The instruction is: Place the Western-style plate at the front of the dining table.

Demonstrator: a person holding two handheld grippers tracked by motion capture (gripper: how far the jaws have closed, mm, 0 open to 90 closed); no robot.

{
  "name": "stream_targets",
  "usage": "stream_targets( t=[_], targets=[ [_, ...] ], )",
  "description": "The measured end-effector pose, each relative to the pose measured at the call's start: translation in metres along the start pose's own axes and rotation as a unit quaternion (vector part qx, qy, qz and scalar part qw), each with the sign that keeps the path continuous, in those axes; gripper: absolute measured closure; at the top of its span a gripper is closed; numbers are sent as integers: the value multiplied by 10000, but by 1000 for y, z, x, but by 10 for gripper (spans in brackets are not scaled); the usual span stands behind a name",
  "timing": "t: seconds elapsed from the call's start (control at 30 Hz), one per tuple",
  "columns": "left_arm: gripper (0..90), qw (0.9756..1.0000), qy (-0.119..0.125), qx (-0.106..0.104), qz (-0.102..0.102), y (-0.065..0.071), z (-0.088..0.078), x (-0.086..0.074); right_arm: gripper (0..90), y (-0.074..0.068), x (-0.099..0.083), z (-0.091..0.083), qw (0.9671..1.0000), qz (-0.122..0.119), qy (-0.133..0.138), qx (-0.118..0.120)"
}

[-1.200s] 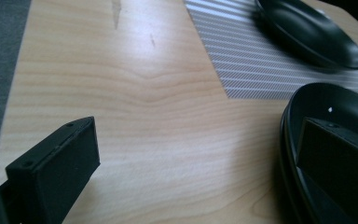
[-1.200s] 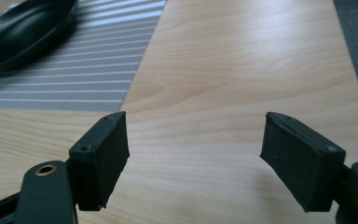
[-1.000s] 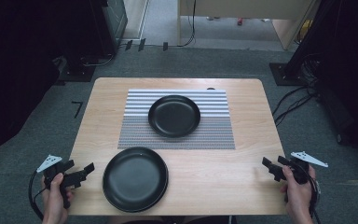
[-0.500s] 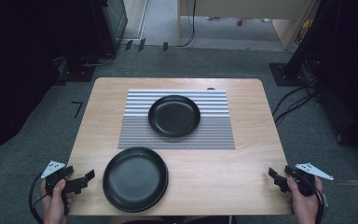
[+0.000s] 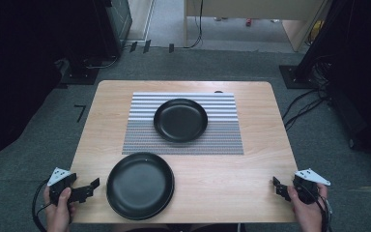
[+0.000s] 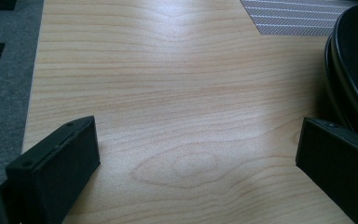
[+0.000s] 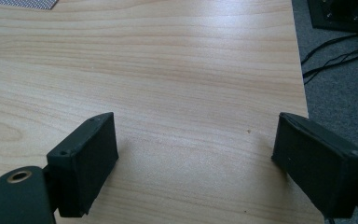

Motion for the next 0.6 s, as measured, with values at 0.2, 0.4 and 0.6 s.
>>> stream_targets(
  t=[0.2,0.4,0.6],
  targets=[
    [0,9989,-223,237,337,4,2,-2,132,0,0,0,10000,-11,0,6],
    [0,9981,-292,284,457,5,2,-3,131,-1,-1,0,10000,-25,-8,26],
    [0,9967,-385,379,609,7,3,-4,130,-1,-1,0,10000,-26,-8,28]
  ],
)
Point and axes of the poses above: each handheld gripper's, and its own axes: z roughly forward along the jaws, x roughly out of its top, y roughly to its right, the point moved 7 cm from there along z, roughly forward along the jaws, and after that the axes turned 11 degrees about z, right-handed, at the moved point
